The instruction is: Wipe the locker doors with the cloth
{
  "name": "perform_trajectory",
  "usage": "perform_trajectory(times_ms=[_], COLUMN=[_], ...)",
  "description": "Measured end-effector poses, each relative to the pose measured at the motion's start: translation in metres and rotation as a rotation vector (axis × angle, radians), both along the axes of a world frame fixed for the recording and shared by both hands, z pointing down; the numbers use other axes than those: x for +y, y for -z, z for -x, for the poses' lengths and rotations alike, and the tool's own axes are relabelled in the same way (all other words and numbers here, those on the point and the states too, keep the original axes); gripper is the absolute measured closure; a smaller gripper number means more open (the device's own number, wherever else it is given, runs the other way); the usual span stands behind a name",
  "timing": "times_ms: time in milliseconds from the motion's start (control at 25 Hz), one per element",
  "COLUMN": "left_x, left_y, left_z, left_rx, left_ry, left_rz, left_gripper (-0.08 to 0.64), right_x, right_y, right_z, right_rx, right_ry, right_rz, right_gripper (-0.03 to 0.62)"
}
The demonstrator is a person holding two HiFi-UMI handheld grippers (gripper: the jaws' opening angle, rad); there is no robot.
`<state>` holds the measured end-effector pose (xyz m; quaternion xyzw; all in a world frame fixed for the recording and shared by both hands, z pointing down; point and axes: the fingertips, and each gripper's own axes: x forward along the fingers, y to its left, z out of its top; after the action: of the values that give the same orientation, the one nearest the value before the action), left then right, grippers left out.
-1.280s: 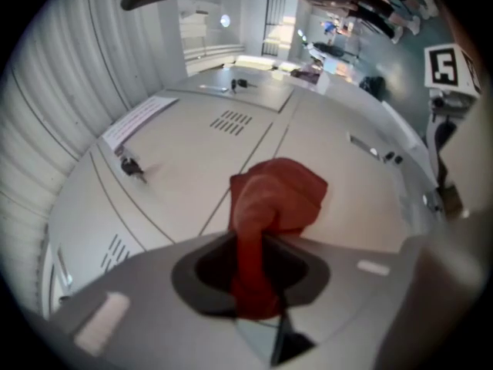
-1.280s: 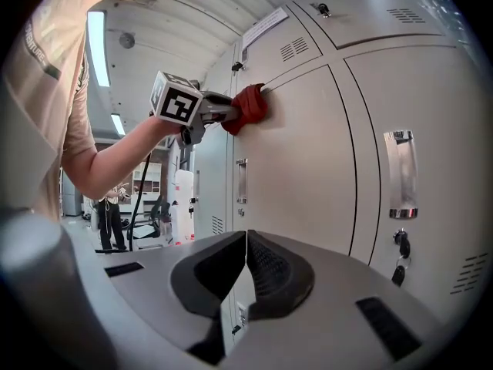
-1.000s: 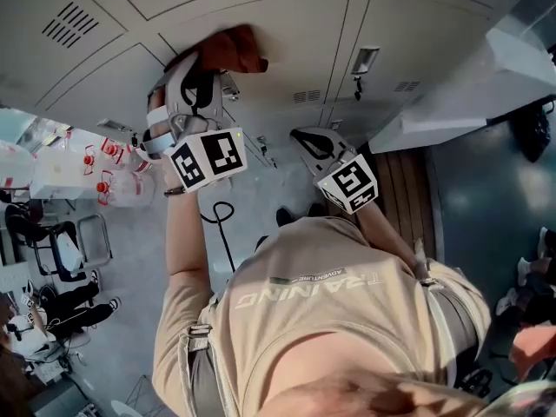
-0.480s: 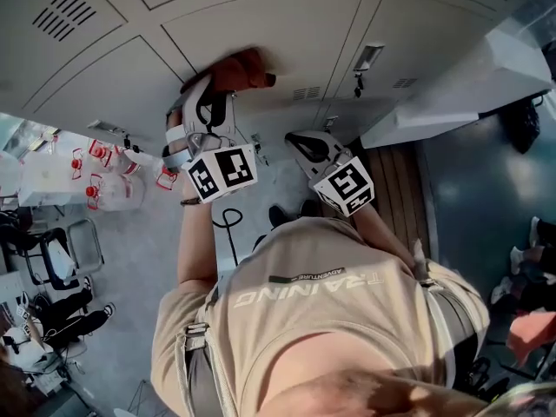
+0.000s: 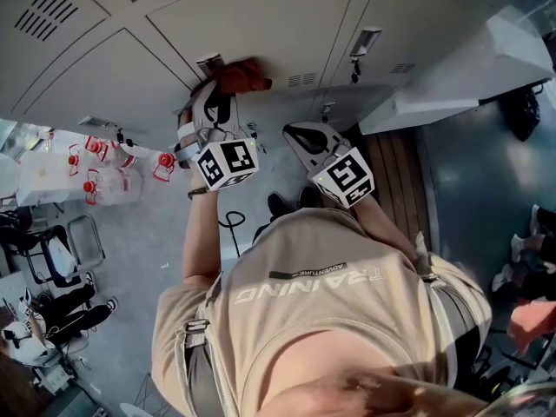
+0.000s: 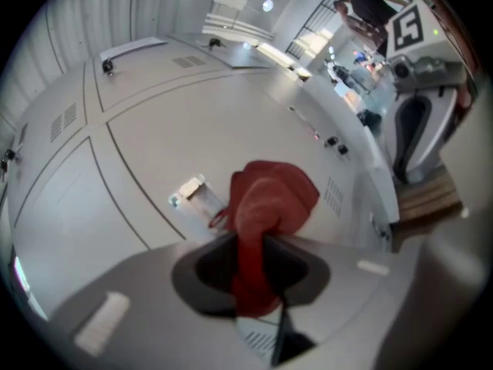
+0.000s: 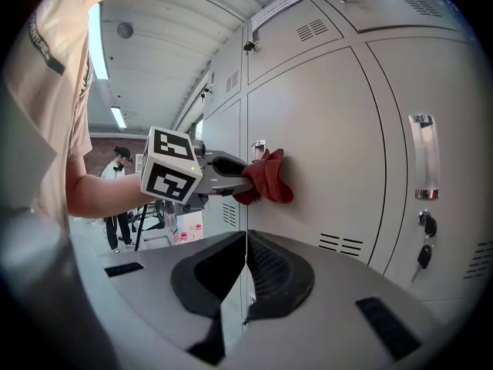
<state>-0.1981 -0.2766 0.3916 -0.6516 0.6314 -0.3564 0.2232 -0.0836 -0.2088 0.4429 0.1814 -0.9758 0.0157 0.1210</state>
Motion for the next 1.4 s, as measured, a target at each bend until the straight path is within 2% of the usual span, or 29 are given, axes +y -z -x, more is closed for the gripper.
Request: perform_trajectory(times_ms=[80, 320, 600, 920, 1040, 1120, 1240, 1400], left_x=[0.002, -0.005, -0.008, -0.006, -0.003, 0.001, 0.005, 0.010], left_y=[-0.005, -0.088, -0.146, -0.169, -0.157, -0.132, -0.076, 0.012], left_z=[-0.001, -0.010, -0.008, -0.007, -0.011, -0.019, -0.035, -0.052], left_rx=[0.007, -0.007, 0.023, -0.003, -0.007, 0.004, 0.010, -0.051], left_ry=[0.006, -0.016, 0.000, -0.018, -0.029, -0.040, -0.055, -0.065], left_rz=[0.008, 0.228, 0.367, 0.419, 0.419, 0.393, 0.341, 0.245], left_gripper=[0.476, 0.476, 0.476, 0.476, 0.476, 0.476, 0.476, 0.476], right_x=[0.001, 0.002, 0.002, 0.007, 0.010, 0.009, 0.002, -0.003], right_y=[-0.001, -0.006, -0.009, -0.005, 0.000, 0.003, 0.005, 0.009], right_z=[-0.003, -0.014, -0.019, -0.017, -0.016, -0.017, -0.021, -0.028], right_rx=[-0.001, -0.001, -0.012, -0.029, -0.036, -0.040, -0.037, -0.043], right_ry=[-0.003, -0.015, -0.028, -0.015, -0.005, -0.008, -0.030, -0.053], right_rz=[0.002, 0.013, 0.030, 0.026, 0.013, 0.002, -0.005, -0.009], right_gripper=[0.577, 0.577, 0.577, 0.577, 0.577, 0.577, 0.577, 0.577])
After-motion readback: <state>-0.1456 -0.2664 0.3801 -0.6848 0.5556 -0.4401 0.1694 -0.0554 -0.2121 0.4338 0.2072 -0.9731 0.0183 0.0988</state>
